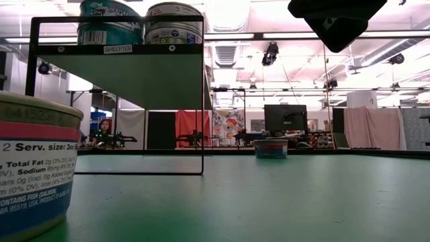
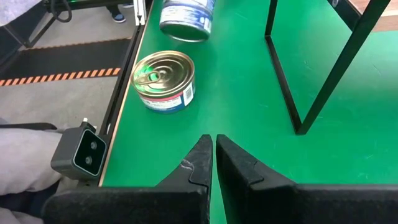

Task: Stack canned seafood by type on shelf
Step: Put the blue tuna can on the shelf

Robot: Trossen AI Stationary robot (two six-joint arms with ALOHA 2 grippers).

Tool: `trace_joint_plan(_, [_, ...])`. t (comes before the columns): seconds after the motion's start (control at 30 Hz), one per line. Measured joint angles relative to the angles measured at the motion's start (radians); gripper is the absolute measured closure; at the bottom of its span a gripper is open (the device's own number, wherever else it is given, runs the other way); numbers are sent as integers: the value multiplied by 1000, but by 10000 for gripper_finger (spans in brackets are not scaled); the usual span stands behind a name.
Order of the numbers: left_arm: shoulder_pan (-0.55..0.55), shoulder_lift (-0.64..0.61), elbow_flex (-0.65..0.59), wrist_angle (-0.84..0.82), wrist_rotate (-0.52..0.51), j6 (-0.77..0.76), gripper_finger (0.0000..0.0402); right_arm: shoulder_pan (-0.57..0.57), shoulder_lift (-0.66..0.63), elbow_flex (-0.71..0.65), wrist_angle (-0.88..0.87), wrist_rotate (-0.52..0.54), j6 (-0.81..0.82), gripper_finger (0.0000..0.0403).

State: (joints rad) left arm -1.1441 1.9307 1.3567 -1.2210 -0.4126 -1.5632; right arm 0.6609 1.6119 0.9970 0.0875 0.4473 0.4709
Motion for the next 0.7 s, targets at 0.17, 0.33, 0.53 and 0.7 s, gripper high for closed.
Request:
trace_joint_plan(0.17, [-9,-1,-6,2,-7,-29,401,0,0,0,0,0,0,390])
trace_joint_plan(0.33, [-12,-1,-30,9,-6,-61,401,0,0,0,1,0,1,390])
trace_joint_plan(0.53, [-13,-1,-51,8,14,-73,401,0,0,0,0,0,13,390])
trace_joint_plan(0.7, [-14,-1,-16,-58,45,-71,401,0,0,0,0,0,17,390])
